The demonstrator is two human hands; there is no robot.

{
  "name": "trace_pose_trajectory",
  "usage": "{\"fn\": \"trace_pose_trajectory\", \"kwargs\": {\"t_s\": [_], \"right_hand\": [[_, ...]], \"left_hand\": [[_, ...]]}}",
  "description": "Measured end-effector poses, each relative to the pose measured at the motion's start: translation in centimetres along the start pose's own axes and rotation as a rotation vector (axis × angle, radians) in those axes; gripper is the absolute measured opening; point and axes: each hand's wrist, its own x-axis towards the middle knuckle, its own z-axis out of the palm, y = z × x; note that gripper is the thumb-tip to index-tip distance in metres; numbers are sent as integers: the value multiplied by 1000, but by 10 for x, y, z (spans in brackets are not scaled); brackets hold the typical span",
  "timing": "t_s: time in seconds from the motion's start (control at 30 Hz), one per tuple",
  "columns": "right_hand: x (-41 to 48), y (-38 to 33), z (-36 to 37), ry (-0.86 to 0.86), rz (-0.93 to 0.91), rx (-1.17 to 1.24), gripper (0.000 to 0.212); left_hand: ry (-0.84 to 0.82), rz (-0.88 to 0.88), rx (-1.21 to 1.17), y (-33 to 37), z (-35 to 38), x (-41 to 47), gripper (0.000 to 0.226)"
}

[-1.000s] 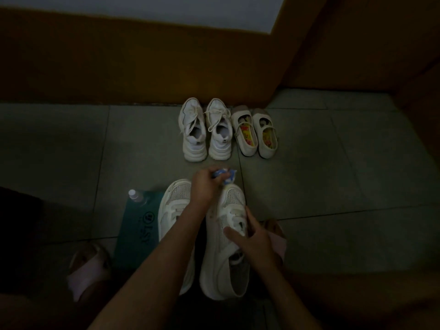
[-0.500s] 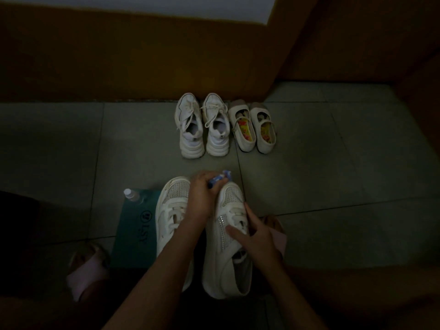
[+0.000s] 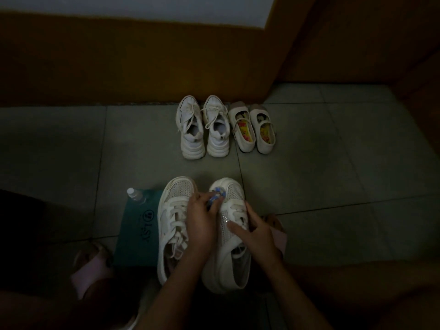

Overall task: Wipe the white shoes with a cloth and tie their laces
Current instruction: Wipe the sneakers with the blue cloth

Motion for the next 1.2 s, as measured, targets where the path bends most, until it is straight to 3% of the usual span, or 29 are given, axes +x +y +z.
{"fn": "trace_pose_trajectory", "kwargs": {"t_s": [0.47, 0.83, 0.97, 1.1, 1.2], "right_hand": [[-1, 1, -8, -31, 6, 10, 67], [-3, 1, -15, -42, -7, 0, 64], [-3, 3, -15, -24, 7, 46, 61], [-3, 5, -16, -10, 32, 65, 59], [-2, 4, -14, -31, 21, 42, 63]], "left_hand": [[99, -22, 71, 0, 5, -24, 17], [35, -70, -45, -16, 4, -47, 24], [45, -75, -89, 4, -4, -60, 14], [141, -37, -175, 34, -15, -23, 21], [123, 16, -133, 45, -13, 19, 21]]}}
